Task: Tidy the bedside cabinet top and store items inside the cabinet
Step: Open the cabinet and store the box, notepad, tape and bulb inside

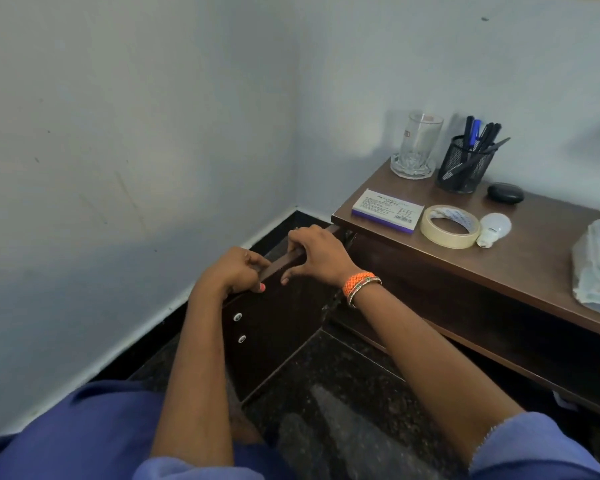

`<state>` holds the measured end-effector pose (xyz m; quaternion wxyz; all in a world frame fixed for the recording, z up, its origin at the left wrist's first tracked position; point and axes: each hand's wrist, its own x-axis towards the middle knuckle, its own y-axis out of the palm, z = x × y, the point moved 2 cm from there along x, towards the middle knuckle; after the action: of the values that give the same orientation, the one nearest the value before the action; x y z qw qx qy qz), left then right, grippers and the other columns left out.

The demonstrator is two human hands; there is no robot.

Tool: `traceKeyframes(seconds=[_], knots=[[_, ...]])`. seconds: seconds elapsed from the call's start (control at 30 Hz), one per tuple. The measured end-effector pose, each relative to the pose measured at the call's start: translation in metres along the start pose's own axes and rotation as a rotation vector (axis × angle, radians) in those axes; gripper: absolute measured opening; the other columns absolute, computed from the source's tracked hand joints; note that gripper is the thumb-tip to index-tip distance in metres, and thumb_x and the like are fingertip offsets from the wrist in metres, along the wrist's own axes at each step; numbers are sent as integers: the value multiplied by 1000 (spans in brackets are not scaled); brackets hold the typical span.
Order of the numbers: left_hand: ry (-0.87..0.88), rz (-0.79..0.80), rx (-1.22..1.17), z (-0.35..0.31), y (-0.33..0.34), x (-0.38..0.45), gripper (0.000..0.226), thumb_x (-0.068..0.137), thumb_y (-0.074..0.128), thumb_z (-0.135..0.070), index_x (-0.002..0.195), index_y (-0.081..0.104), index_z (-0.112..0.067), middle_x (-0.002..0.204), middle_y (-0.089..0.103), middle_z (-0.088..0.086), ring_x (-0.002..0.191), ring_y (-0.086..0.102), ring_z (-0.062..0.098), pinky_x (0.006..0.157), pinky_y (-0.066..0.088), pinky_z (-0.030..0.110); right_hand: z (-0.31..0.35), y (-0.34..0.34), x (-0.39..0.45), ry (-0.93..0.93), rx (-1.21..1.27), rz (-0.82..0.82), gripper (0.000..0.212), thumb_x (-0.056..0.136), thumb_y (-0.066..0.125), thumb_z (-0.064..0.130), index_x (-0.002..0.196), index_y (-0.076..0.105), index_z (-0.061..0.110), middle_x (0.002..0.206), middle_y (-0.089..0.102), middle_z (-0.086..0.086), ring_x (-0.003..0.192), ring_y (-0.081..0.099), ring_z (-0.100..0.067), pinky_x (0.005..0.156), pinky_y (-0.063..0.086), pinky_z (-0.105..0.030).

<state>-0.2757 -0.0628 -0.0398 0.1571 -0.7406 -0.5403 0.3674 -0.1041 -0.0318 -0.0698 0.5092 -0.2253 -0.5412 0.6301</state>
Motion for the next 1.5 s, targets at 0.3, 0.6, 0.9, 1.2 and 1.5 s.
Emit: traceKeyframes(seconds=[0.3,0.6,0.9,1.2,1.5], knots=[[152,-224,-244,-6,22,8,25,87,52,-6,108,64,-15,103,67,12,92,64,25,83,53,37,-3,14,-12,-8,-4,-23,47,72,71,53,106,60,23,103,60,2,103,50,-13,106,32,-35],[461,-593,-341,-52,29,-15,34,84,45,4,105,65,-13,100,62,-9,88,54,-5,73,34,-5,11,-34,-29,84,356,-199,56,75,55,7,129,49,16,127,55,-3,120,50,-15,103,44,-37],[691,-345,-484,-142,89,-27,32,81,50,-1,104,66,-16,103,69,-3,94,62,0,86,51,21,2,-145,-101,277,300,-742,37,76,52,-4,107,64,14,104,64,6,99,55,-1,90,39,-7],[884,103,-429,-232,206,-58,34,84,53,-6,115,60,-18,116,64,-4,112,57,6,103,45,32,-49,-221,-230,486,88,-1033,25,77,52,1,94,68,12,94,68,5,88,57,4,80,36,0],[921,358,-124,-248,275,-75,68,92,52,-37,148,15,-26,157,15,-4,144,12,9,115,16,31,-134,-243,-368,1020,-54,-1269,23,85,55,8,108,59,7,107,63,-6,99,56,-17,84,42,-22]])
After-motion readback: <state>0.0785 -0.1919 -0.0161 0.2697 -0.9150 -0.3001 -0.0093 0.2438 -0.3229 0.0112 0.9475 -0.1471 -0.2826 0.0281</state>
